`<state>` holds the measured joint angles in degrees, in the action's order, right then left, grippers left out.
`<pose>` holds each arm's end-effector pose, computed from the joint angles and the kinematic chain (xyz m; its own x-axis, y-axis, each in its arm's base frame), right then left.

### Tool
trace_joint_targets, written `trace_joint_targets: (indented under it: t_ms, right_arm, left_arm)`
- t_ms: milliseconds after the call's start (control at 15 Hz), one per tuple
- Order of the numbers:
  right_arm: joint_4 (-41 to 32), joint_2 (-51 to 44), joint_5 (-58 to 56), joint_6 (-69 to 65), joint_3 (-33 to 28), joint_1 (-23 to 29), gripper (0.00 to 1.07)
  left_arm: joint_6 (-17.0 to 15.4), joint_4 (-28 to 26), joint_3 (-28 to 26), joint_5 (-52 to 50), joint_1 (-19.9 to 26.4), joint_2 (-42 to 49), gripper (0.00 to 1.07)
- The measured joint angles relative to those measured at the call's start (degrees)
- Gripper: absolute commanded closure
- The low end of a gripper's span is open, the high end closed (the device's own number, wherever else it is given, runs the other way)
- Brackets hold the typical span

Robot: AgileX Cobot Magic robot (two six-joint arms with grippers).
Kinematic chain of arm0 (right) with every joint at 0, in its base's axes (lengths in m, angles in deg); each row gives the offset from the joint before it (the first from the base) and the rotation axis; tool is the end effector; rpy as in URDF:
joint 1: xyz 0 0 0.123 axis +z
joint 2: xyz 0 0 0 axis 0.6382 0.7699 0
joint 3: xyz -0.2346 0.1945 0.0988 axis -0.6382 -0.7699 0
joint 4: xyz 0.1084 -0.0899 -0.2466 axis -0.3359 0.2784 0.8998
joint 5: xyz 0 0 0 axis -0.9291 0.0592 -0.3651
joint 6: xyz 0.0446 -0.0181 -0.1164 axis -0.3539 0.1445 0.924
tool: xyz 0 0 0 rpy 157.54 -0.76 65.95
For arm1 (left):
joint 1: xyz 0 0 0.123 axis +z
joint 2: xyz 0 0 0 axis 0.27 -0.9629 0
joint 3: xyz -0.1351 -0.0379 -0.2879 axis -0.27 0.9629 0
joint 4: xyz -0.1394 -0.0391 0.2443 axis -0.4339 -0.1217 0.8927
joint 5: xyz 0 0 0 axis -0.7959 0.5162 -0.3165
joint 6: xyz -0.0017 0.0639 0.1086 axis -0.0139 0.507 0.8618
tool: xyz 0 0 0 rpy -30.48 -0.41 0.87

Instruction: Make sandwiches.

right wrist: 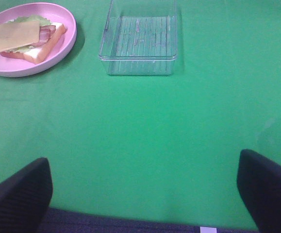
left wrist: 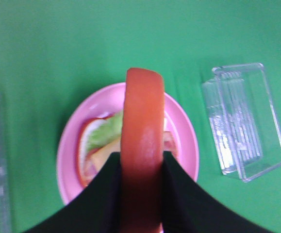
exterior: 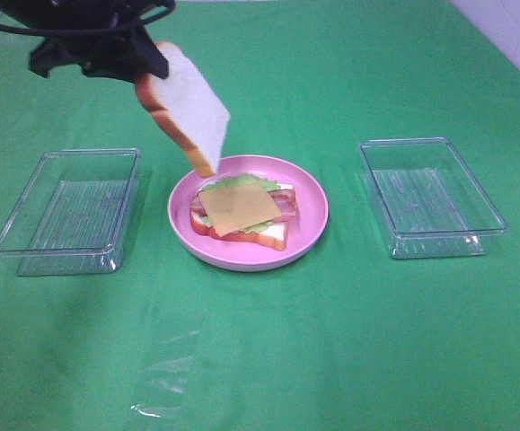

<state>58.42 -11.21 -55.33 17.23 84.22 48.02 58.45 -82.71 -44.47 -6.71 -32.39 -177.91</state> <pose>0.0211 -0.0001 0.2576 -0.5254 -0.0547 -0.8491 -0.1127 0.9936 0.0057 0.4505 -0.1852 0.2662 -0.8616 -0.1580 -0.4824 0.1517 0.8267 -0.5418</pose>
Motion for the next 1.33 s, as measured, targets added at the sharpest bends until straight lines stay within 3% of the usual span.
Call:
trace_joint_targets:
  t_ms: [133,200,267,400,533,600,667,800,933,1133,1333]
  right_arm:
    - [0.0,0.0,0.0,0.0,0.0,0.0,0.09]
    - [0.0,0.0,0.0,0.0,0.0,0.0,0.09]
    - [0.0,0.0,0.0,0.0,0.0,0.0,0.09]
    - [0.0,0.0,0.0,0.0,0.0,0.0,0.09]
    - [0.0,0.0,0.0,0.0,0.0,0.0,0.09]
    - [0.0,0.0,0.0,0.0,0.0,0.0,0.09]
    - [0.0,0.0,0.0,0.0,0.0,0.0,0.09]
    - [0.0,0.0,0.0,0.0,0.0,0.0,0.09]
    - [0.0,0.0,0.0,0.0,0.0,0.0,0.09]
    - [0.0,0.0,0.0,0.0,0.0,0.0,0.09]
    - [0.0,0.0,0.0,0.0,0.0,0.0,0.09]
  left_arm:
    - [4.58,-6.99,0.0,-1.09,-1.72,-3.27,0.99]
    - [8.19,-12.55,0.0,-1.49,-2.29,-5.5,0.99]
    - [14.32,-21.94,0.0,-1.72,-2.41,-10.14,0.99]
    - [16.62,-25.84,0.0,-1.89,-2.41,-13.87,0.99]
    - [14.32,-25.55,0.0,-1.89,-2.41,-15.81,0.95]
    - [12.95,-24.64,0.0,-1.95,-2.41,-15.93,0.87]
    - [10.2,-22.57,0.0,-2.12,-2.41,-15.93,0.74]
    - [5.39,-16.44,0.0,-1.83,-2.41,-15.93,0.4]
    - [3.84,-12.03,0.0,0.46,-2.41,-14.67,0.14]
    - [2.81,-8.25,0.0,5.84,-2.41,-11.63,0.14]
    - [-4.13,5.04,0.0,11.46,-2.41,-6.88,0.14]
